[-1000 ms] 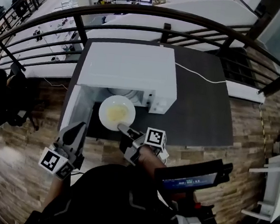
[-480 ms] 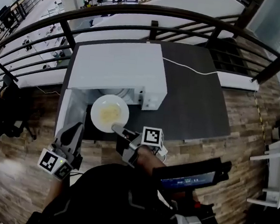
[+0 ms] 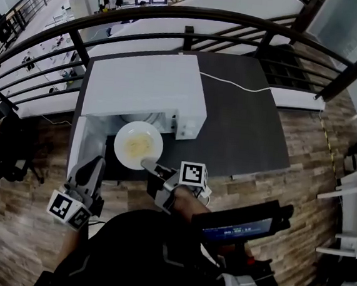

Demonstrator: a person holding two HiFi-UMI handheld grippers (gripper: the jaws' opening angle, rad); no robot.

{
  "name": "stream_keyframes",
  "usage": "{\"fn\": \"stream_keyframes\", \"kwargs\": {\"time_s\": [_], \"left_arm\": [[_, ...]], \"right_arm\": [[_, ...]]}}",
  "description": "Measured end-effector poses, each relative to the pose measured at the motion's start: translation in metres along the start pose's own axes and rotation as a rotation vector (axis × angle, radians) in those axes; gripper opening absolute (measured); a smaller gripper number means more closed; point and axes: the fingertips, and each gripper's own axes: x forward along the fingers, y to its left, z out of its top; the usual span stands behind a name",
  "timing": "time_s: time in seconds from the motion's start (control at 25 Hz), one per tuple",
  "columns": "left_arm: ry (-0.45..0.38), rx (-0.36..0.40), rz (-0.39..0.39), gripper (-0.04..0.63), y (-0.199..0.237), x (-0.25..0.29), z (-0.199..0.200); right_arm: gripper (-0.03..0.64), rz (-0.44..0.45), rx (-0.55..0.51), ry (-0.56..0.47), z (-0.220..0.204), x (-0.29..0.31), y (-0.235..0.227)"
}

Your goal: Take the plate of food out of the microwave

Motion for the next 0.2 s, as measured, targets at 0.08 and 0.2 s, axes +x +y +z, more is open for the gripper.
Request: {"fn": "stream_keyframes", "kwargs": {"time_s": [0.08, 0.2], "left_arm": [[0.005, 0.001, 0.002, 0.005, 0.0009, 0.0004, -0.0015], [-0.003, -0.016, -0.004, 0.005, -0.0019, 0.0028, -0.0007]], "right_arm": [[0.017, -0.002, 0.004, -0.003, 0.0010, -0.0007, 0.0005], [0.018, -0.011, -0.005, -0.010, 0.0044, -0.0031, -0.0015]]}}
